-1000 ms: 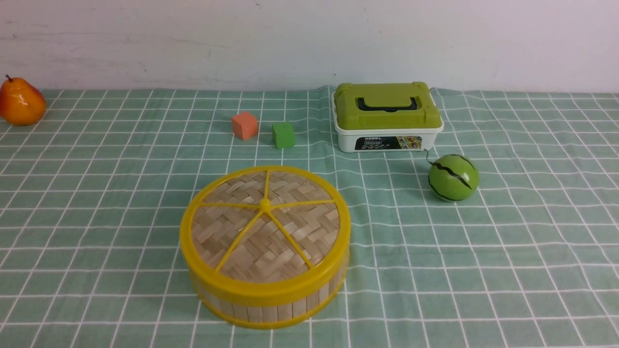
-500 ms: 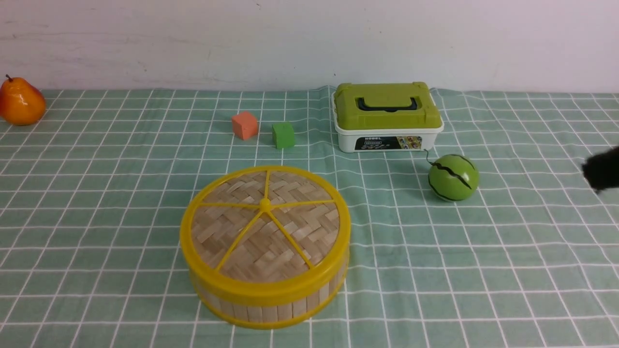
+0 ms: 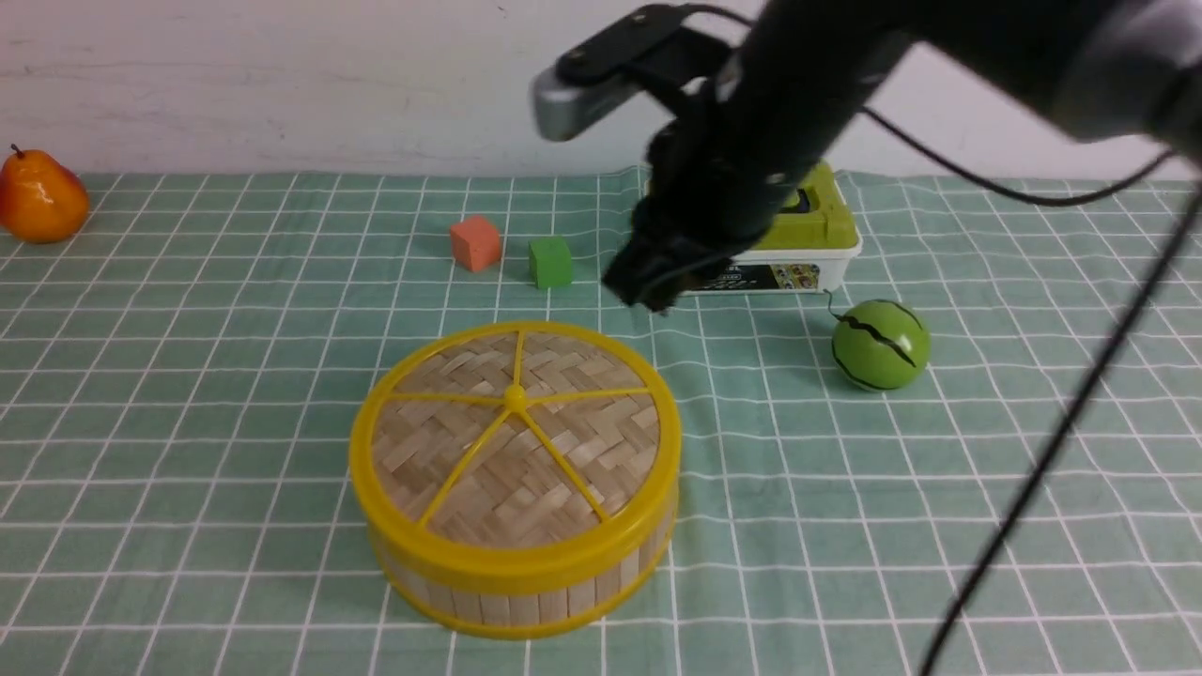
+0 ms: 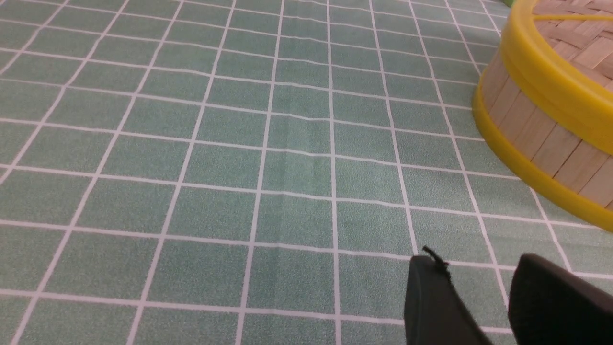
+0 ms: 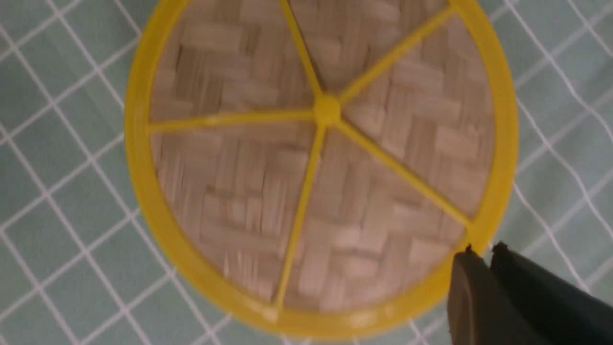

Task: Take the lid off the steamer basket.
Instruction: Use the right arm to lift the lid of the steamer

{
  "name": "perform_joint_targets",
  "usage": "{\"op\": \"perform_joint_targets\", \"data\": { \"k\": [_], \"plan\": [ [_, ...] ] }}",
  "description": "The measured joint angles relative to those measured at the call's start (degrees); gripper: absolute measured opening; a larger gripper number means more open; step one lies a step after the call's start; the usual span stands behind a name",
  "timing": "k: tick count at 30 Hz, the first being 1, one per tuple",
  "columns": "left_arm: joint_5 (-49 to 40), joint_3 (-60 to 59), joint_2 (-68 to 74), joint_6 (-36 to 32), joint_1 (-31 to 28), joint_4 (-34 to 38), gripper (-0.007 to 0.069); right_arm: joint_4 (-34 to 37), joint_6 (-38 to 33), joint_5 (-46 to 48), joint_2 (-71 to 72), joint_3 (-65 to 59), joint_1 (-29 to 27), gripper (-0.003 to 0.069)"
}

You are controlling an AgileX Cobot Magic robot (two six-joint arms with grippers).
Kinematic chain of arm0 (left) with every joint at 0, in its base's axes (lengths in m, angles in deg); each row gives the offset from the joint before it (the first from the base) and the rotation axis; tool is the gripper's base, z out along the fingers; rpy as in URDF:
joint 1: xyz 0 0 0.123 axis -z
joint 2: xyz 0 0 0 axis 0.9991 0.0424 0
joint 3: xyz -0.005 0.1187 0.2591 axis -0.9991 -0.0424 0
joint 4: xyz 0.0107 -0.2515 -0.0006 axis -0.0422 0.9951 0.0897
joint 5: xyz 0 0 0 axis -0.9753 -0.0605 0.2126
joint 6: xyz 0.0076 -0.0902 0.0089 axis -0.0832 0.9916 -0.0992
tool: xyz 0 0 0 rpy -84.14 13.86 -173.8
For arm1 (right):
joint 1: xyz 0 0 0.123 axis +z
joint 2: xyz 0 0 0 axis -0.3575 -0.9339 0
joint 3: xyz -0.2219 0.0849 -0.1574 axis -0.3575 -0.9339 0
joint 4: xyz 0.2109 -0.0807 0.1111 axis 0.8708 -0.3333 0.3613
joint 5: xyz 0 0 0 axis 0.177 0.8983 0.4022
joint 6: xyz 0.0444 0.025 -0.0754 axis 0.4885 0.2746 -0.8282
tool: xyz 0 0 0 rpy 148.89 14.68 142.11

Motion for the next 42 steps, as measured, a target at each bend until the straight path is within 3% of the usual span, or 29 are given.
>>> {"op": "perform_joint_targets", "data": {
  "k": [4, 6, 8, 10, 14, 19, 29, 37, 42],
  "plan": [
    [0.0, 0.0, 0.0, 0.0, 0.0, 0.0, 0.0239, -0.1, 1.7, -0.1, -9.1, 10.1, 2.2, 0.0130],
    [0.0, 0.0, 0.0, 0.0, 0.0, 0.0, 0.0239, -0.1, 2.6, -0.1, -13.8, 14.1, 3.5, 0.0247],
    [0.0, 0.0, 0.0, 0.0, 0.0, 0.0, 0.0239, -0.1, 2.8, -0.1, -15.0, 14.8, 3.9, 0.0297],
    [0.0, 0.0, 0.0, 0.0, 0.0, 0.0, 0.0239, -0.1, 3.1, 0.1, -17.5, 15.4, 4.5, 0.0425],
    [0.0, 0.0, 0.0, 0.0, 0.0, 0.0, 0.0239, -0.1, 4.0, 0.1, -18.6, 15.5, 4.5, 0.0492],
    [0.0, 0.0, 0.0, 0.0, 0.0, 0.0, 0.0239, -0.2, 5.2, 0.1, -18.6, 15.5, 4.5, 0.0461],
    [0.0, 0.0, 0.0, 0.0, 0.0, 0.0, 0.0239, -0.5, 6.6, 0.0, -18.6, 14.5, 4.5, 0.0285],
    [0.0, 0.0, 0.0, 0.0, 0.0, 0.0, 0.0239, -0.3, 7.0, -2.5, -17.9, 10.8, 4.5, 0.0274],
    [0.0, 0.0, 0.0, 0.0, 0.0, 0.0, 0.0239, -0.2, 7.0, -2.6, -17.8, 10.7, 4.5, 0.0220]
  ]
}}
